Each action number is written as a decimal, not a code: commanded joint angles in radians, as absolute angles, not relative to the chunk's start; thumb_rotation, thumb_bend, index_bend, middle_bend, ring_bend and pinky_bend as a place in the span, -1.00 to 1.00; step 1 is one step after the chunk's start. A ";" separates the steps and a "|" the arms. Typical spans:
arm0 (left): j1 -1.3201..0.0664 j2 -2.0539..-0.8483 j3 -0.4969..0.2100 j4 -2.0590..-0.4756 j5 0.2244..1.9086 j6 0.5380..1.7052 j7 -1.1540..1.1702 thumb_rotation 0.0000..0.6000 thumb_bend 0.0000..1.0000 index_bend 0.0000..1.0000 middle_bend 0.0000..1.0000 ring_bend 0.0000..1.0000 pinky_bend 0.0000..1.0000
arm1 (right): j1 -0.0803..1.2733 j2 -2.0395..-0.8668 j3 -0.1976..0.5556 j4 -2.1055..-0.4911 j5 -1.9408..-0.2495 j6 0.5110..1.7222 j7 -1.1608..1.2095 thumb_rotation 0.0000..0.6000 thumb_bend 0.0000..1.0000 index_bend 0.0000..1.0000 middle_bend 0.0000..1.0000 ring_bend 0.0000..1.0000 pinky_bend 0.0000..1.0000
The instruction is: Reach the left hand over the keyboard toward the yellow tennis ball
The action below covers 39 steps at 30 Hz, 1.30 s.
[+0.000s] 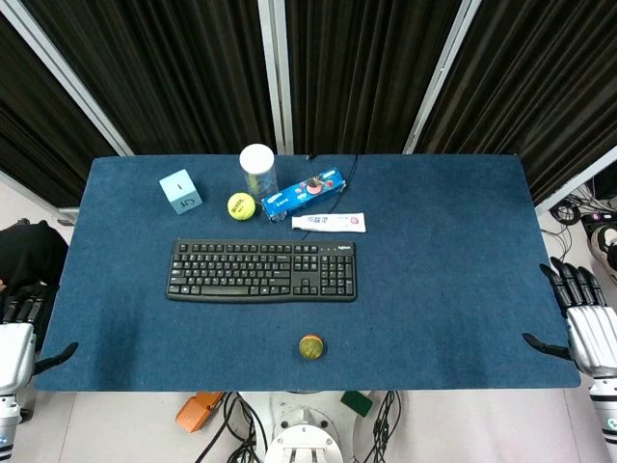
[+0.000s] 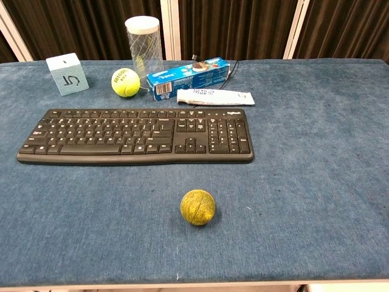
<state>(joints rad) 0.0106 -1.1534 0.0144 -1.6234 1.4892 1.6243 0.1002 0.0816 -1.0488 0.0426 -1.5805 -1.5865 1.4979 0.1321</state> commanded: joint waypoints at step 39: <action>-0.813 -1.368 -0.198 -1.507 0.999 0.651 0.393 1.00 0.74 -0.63 0.87 0.81 0.91 | 0.098 -1.049 0.053 -1.608 -1.530 1.455 0.087 1.00 -0.89 -1.00 -1.00 -1.00 -1.00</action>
